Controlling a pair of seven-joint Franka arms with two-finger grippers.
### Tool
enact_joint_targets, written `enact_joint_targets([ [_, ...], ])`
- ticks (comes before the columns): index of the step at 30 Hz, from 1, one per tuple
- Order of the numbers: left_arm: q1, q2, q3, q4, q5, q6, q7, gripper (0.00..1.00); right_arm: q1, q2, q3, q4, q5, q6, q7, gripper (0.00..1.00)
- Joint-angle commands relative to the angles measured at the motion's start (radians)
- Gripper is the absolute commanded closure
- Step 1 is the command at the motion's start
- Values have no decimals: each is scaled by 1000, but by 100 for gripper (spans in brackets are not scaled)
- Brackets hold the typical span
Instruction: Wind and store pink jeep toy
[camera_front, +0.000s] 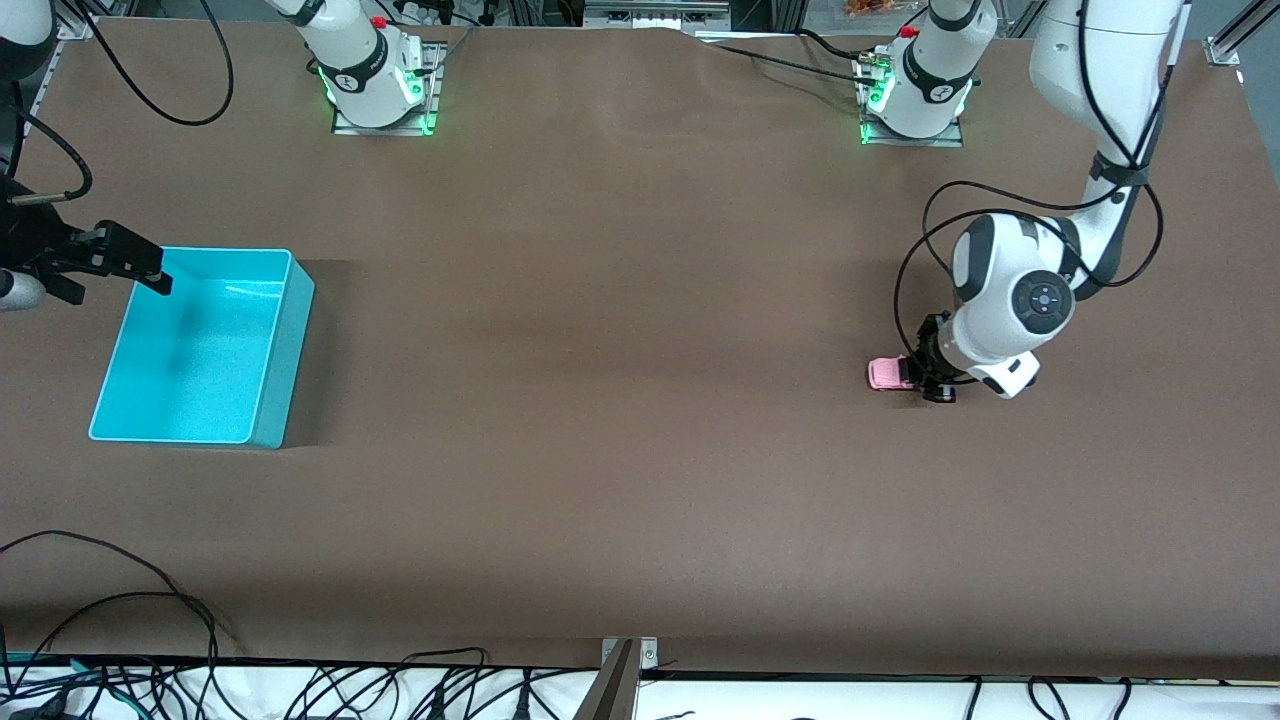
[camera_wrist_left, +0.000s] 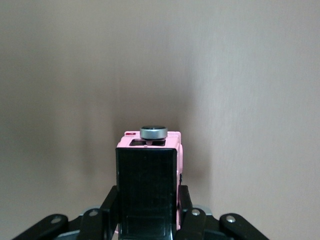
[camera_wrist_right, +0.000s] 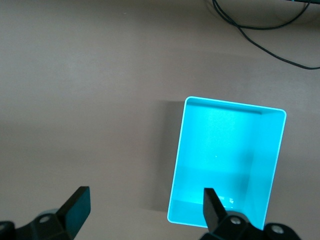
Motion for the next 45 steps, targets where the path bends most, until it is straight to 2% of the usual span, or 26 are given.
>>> enact_joint_targets([
  [1, 58, 50, 4, 5, -8, 37, 82, 83, -1, 3, 0, 17, -3, -3, -9, 0],
  [10, 160, 53, 3, 7, 104, 39, 93, 82, -1, 3, 0, 17, -1, -4, -11, 0],
  [15, 237, 67, 3, 7, 147, 60, 161, 81, -1, 3, 0, 17, -3, -4, -11, 0],
  [24, 260, 73, 3, 7, 148, 77, 191, 76, -1, 3, 0, 17, -3, -3, -11, 0],
  [25, 262, 73, 3, 7, 148, 78, 191, 72, -1, 3, 0, 17, -3, -4, -11, 0],
  [27, 260, 73, 3, 8, 148, 77, 191, 57, -1, 3, 0, 17, -3, -4, -11, 0],
  [28, 260, 72, 3, 10, 147, 77, 191, 46, -1, 3, 0, 17, -1, -4, -11, 0],
  [29, 260, 70, 3, 13, 148, 77, 192, 27, -1, 3, 0, 17, -1, -4, -11, 0],
  [30, 262, 70, 3, 25, 148, 77, 200, 0, -1, 3, 0, 17, -3, -3, -11, 0],
  [35, 263, 38, 4, 60, 148, 42, 222, 0, -1, 3, 0, 17, -3, -4, -11, 0],
  [45, 268, -83, 4, 215, 148, -338, 376, 0, -1, 3, 0, 17, -3, -4, -11, 0],
])
